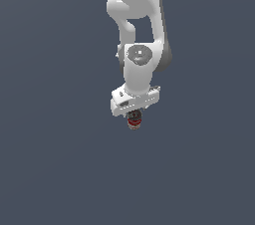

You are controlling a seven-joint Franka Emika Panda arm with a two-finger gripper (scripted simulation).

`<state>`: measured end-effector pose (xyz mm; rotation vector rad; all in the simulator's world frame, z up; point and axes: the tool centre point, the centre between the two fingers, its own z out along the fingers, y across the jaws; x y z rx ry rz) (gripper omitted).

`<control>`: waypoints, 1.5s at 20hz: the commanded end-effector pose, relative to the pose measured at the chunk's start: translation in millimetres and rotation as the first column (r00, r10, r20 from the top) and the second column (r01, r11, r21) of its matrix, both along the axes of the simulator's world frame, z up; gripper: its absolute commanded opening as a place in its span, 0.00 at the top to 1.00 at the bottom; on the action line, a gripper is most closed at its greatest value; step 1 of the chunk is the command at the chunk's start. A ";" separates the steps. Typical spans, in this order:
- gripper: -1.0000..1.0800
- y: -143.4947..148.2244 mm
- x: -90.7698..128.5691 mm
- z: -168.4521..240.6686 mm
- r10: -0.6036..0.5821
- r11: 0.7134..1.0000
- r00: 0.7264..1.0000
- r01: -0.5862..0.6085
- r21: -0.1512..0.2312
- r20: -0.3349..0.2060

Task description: Pick up the object and move it to a goal position.

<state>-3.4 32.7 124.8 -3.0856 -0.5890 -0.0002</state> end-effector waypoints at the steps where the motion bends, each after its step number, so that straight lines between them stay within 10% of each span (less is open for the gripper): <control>1: 0.04 0.2 -0.5 -6.7 0.001 1.000 1.000 -0.001 0.000 -0.001; 13: 0.04 0.5 -0.2 -47.4 0.006 1.000 1.000 -0.006 0.000 0.000; 14: 1.00 0.5 -0.2 -47.4 0.006 1.000 1.000 -0.006 0.000 0.000; 30: 1.00 -10.5 2.0 -35.1 0.005 1.000 1.000 -0.005 -0.001 0.000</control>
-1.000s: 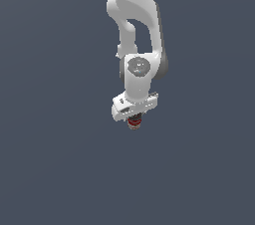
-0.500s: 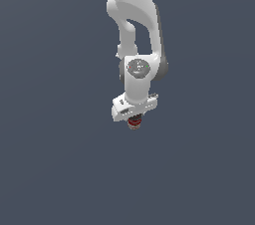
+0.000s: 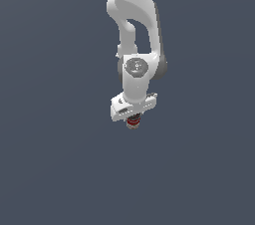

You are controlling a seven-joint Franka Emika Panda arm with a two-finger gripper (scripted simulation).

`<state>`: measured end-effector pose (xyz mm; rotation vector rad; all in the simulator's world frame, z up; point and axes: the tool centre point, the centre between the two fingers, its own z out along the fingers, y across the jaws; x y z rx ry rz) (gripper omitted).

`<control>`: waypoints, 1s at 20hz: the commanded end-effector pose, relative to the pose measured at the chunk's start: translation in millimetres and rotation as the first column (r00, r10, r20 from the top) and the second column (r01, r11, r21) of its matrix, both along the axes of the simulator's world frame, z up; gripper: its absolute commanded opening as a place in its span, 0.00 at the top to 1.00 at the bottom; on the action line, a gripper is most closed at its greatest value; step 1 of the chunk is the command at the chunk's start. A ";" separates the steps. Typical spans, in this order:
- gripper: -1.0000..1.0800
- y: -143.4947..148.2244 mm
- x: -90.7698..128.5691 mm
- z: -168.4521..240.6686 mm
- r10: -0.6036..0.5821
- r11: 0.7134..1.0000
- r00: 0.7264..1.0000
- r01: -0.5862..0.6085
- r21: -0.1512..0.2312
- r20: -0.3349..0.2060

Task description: Pick up the object and move it to a goal position.

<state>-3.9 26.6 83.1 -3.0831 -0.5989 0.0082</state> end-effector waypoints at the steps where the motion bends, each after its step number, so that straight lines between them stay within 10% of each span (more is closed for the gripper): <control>1: 1.00 -8.3 3.4 10.6 -0.001 1.000 1.000 0.001 0.000 0.005; 20: 1.00 -136.4 38.4 152.2 0.000 1.000 1.000 0.000 0.002 0.005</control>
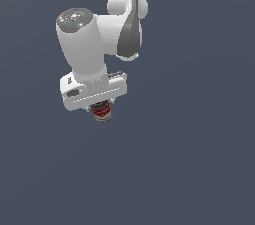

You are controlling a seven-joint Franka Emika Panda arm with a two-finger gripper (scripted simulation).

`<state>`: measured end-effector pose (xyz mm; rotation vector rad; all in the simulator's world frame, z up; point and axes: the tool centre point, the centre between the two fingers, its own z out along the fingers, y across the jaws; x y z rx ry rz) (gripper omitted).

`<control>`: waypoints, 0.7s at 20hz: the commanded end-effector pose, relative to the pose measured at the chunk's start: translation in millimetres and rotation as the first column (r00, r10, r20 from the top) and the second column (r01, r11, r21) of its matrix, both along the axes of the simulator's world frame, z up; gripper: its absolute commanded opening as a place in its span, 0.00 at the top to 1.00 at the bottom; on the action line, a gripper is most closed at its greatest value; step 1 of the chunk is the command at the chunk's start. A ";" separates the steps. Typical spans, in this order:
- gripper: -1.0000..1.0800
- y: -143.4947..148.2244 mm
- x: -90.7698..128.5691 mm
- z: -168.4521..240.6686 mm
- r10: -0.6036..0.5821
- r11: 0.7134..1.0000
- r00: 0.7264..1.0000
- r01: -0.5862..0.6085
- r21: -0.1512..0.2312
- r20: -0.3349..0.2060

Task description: Pick up the object and move it to a goal position.

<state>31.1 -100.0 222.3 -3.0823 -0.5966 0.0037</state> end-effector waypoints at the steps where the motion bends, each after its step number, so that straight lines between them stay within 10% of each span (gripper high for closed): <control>1: 1.00 -15.3 5.2 19.1 0.001 1.000 1.000 -0.001 0.000 0.003; 14: 1.00 -47.9 17.2 54.5 0.001 1.000 1.000 -0.001 -0.001 0.003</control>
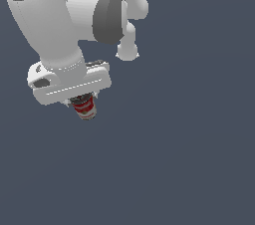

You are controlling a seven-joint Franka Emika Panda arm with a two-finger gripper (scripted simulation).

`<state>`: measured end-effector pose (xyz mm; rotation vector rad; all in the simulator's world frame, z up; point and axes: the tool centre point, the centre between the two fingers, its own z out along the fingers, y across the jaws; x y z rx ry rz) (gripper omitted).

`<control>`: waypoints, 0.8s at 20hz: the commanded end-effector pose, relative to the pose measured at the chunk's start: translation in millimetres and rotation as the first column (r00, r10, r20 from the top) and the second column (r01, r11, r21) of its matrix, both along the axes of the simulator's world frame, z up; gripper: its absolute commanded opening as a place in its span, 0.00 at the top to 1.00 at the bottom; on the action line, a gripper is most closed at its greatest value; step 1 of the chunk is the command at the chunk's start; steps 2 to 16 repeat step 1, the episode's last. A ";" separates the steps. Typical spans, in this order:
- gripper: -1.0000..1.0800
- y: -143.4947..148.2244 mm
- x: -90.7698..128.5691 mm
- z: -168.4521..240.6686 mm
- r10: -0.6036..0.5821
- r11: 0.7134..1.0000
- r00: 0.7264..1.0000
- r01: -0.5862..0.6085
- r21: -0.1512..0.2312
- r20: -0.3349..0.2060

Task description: Pick up the object and move it to a goal position.

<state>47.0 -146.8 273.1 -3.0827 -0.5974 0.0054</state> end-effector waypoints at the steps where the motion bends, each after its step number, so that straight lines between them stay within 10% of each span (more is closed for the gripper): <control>1: 1.00 -1.2 1.3 3.8 0.001 1.000 1.000 -0.001 -0.001 0.004; 16: 1.00 -1.2 1.3 3.8 0.001 1.000 1.000 -0.001 -0.001 0.004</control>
